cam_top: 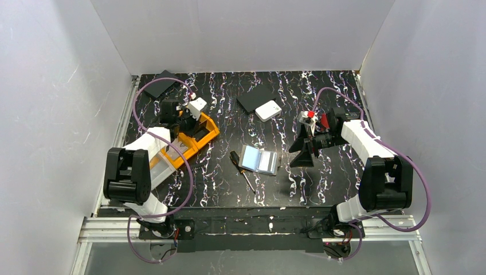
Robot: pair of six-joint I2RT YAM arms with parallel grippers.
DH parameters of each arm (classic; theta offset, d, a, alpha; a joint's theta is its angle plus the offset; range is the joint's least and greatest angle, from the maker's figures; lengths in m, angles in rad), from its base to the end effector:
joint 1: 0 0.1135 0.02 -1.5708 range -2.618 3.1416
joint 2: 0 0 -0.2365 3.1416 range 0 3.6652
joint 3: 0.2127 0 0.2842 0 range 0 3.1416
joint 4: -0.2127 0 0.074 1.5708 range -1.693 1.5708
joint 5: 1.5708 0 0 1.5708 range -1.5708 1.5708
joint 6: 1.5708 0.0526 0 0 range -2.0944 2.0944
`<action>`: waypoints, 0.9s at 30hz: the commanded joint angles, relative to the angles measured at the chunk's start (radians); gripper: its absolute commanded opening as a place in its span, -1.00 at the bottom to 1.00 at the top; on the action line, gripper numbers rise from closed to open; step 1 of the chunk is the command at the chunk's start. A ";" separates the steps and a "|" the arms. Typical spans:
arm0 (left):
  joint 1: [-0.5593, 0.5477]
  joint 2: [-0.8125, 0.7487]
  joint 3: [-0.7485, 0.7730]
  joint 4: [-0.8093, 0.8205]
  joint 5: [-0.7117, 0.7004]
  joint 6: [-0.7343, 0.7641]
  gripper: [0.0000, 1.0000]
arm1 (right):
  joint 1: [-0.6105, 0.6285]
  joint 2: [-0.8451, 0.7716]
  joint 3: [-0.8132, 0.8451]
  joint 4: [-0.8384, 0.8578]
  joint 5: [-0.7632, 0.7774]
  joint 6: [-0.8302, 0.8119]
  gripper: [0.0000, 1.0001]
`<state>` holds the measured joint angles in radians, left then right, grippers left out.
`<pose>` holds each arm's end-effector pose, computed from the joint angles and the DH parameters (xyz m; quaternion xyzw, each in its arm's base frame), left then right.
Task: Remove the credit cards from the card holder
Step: Place the credit card in the storage box.
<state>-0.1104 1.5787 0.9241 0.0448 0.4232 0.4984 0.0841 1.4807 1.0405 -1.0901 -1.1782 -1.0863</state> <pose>0.3741 -0.0632 0.1586 0.3525 0.7980 -0.0956 0.4793 0.2743 0.0719 0.1909 -0.4685 0.6867 0.4791 0.2816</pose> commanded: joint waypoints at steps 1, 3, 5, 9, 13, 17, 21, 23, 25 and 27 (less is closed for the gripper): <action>0.006 0.014 0.014 0.006 0.047 0.011 -0.98 | -0.010 0.005 0.013 0.004 -0.030 0.000 0.96; 0.007 0.022 0.019 0.007 0.048 0.009 -0.98 | -0.010 0.008 0.013 0.004 -0.030 0.000 0.96; 0.009 0.032 0.021 0.007 0.044 0.007 -0.97 | -0.010 0.007 0.013 0.003 -0.030 0.000 0.96; 0.015 0.047 0.024 0.007 0.036 0.006 -0.91 | -0.012 0.007 0.014 0.004 -0.030 0.000 0.96; 0.018 0.063 0.024 0.010 0.019 0.009 -0.76 | -0.013 0.010 0.013 0.001 -0.030 0.000 0.96; 0.019 0.073 0.024 0.013 -0.004 0.012 -0.68 | -0.014 0.010 0.015 0.002 -0.030 0.000 0.96; 0.020 0.076 0.030 0.017 -0.033 0.018 -0.72 | -0.017 0.013 0.016 -0.001 -0.031 -0.001 0.96; 0.019 0.076 0.037 0.017 -0.054 0.019 -0.85 | -0.017 0.012 0.017 -0.002 -0.032 -0.001 0.96; 0.020 0.074 0.047 0.017 -0.061 0.020 -0.92 | -0.018 0.013 0.017 -0.002 -0.032 -0.001 0.96; 0.019 0.075 0.055 0.015 -0.073 0.020 -0.95 | -0.020 0.014 0.017 -0.003 -0.032 -0.001 0.96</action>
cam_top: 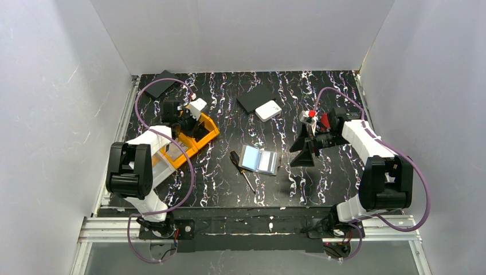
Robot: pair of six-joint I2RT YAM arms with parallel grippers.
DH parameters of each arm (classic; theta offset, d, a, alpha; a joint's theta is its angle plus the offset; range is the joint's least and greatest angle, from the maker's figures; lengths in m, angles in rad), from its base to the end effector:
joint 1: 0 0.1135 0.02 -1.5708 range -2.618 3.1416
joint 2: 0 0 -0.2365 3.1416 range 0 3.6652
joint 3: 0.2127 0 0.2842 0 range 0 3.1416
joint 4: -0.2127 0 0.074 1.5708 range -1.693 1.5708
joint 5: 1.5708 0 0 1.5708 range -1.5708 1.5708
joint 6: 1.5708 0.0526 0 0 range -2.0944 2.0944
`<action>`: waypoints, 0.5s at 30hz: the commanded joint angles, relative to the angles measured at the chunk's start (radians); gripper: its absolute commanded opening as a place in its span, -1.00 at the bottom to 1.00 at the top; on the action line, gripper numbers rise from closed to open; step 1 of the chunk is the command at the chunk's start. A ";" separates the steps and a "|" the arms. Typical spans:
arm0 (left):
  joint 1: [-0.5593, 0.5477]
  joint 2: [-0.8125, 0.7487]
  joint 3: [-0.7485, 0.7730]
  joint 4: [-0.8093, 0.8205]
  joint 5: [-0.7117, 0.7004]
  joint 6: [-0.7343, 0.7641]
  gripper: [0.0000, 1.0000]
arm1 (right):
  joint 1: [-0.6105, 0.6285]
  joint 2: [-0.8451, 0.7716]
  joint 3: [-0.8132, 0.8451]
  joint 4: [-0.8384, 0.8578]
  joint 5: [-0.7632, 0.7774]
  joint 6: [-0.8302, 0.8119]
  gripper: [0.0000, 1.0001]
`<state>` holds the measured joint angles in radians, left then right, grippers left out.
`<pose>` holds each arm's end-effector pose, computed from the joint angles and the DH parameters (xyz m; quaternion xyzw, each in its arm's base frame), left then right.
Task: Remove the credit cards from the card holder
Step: Place the credit card in the storage box.
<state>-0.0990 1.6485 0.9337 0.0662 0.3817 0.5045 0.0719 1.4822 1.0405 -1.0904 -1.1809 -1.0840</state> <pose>0.3815 -0.0576 0.1383 0.3419 0.8145 -0.0784 0.4621 0.2753 0.0686 0.1906 -0.4627 0.6898 0.4791 0.2839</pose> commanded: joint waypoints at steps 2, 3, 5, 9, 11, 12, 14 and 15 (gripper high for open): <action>0.008 0.013 0.056 -0.016 -0.045 0.016 -0.96 | -0.009 0.012 0.016 -0.003 -0.030 -0.004 0.97; 0.008 0.017 0.062 -0.017 -0.053 0.018 -0.97 | -0.010 0.012 0.017 -0.004 -0.031 -0.004 0.96; 0.008 0.031 0.076 -0.026 -0.080 0.018 -0.96 | -0.012 0.014 0.017 -0.006 -0.033 -0.005 0.96; 0.014 0.077 0.130 -0.060 -0.108 0.005 -0.85 | -0.016 0.011 0.017 -0.007 -0.037 -0.006 0.96; 0.016 0.066 0.132 -0.051 -0.136 -0.013 -0.72 | -0.017 0.012 0.016 -0.010 -0.037 -0.007 0.96; 0.016 0.061 0.134 -0.046 -0.147 -0.018 -0.69 | -0.017 0.012 0.018 -0.010 -0.039 -0.009 0.96; 0.016 0.048 0.147 -0.034 -0.189 -0.035 -0.45 | -0.017 0.012 0.018 -0.014 -0.040 -0.013 0.96; 0.016 0.045 0.156 -0.036 -0.202 -0.040 -0.43 | -0.017 0.012 0.018 -0.015 -0.040 -0.014 0.96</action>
<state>-0.0883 1.7309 1.0409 0.0292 0.2405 0.4862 0.0601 1.4876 1.0405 -1.0920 -1.1854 -1.0843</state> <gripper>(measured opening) 0.263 0.982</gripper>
